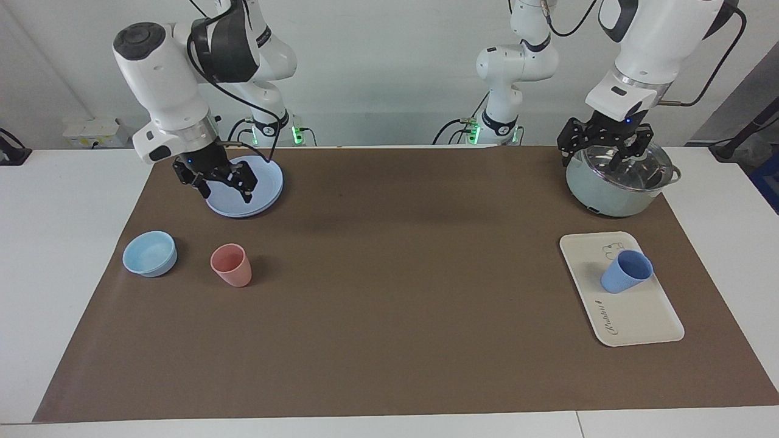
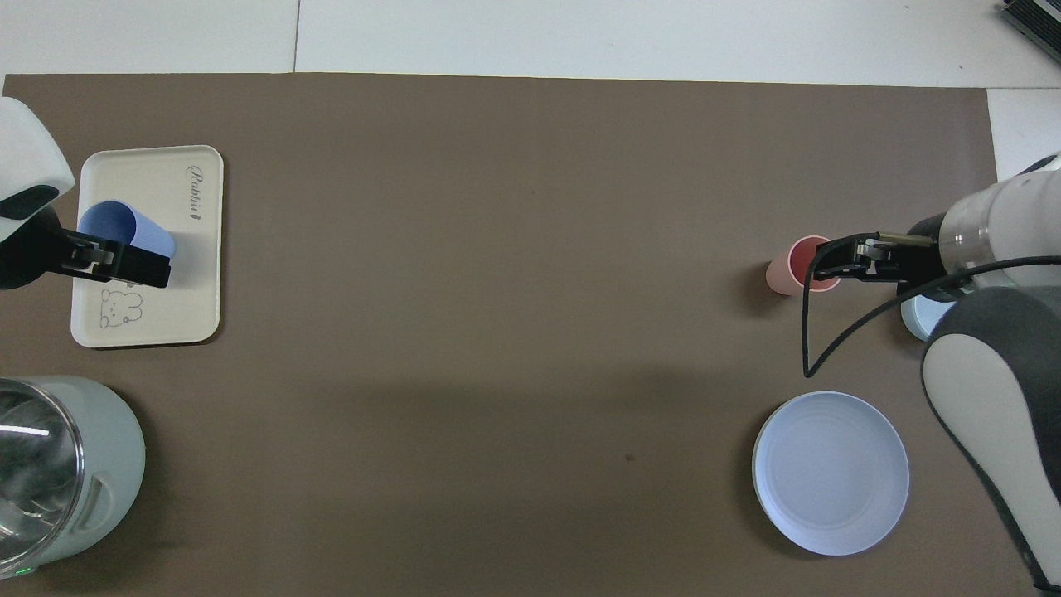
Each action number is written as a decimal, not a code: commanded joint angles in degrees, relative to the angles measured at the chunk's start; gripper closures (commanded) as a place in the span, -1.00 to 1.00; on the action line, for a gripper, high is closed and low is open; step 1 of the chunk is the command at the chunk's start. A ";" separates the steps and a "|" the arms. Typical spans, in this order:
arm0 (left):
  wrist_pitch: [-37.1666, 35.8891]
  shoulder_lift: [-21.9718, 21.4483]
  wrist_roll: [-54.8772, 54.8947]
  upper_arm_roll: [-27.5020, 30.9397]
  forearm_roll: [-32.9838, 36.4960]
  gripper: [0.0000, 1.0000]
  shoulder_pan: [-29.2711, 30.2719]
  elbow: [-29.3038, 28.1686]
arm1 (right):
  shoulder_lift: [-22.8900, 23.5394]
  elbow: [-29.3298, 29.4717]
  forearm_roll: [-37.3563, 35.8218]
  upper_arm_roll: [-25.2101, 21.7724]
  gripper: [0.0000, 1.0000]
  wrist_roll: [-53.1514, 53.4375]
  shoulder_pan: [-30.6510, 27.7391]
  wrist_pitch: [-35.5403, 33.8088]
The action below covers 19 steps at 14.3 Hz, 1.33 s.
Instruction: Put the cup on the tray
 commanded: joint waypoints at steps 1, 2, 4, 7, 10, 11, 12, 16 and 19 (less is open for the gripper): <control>-0.49 -0.25 0.70 -0.02 0.25 -1.00 1.04 -0.07 | 1.51 6.14 -1.42 1.17 -0.99 -2.21 -0.65 -4.78; -0.75 -0.26 0.70 0.06 -0.53 -1.00 1.12 -0.07 | 2.38 8.51 -1.43 1.17 -0.98 -2.21 -0.82 -6.71; -1.37 0.01 0.52 -0.02 -2.38 -1.00 2.62 0.81 | 3.79 13.00 -2.12 1.08 -0.99 -2.47 -1.61 -10.05; -1.28 -0.08 0.43 -0.02 -2.74 -1.00 2.62 0.81 | 6.26 18.38 -3.71 0.82 -0.99 -7.04 -1.79 -14.46; -1.63 -0.34 0.43 -0.20 -2.74 -1.00 2.44 1.16 | 5.12 15.57 -2.83 0.90 -0.99 -6.69 -1.44 -14.64; -2.07 -0.43 0.35 -0.20 -2.74 -1.00 2.18 1.07 | 5.12 15.57 -2.83 0.90 -0.99 -6.60 -1.27 -14.64; -3.12 -0.52 0.35 -0.20 -2.65 -1.00 2.18 1.16 | 5.12 15.66 -2.83 0.82 -0.99 -6.60 -1.44 -14.64; -5.32 -0.60 0.79 -0.29 -2.39 -1.00 2.01 2.22 | 5.12 15.66 -2.83 0.64 -0.99 -6.60 -2.76 -14.46; -4.71 -0.78 0.87 -0.29 -2.48 -1.00 2.18 1.78 | 5.12 15.57 -2.83 0.64 -0.99 -6.60 -2.76 -14.55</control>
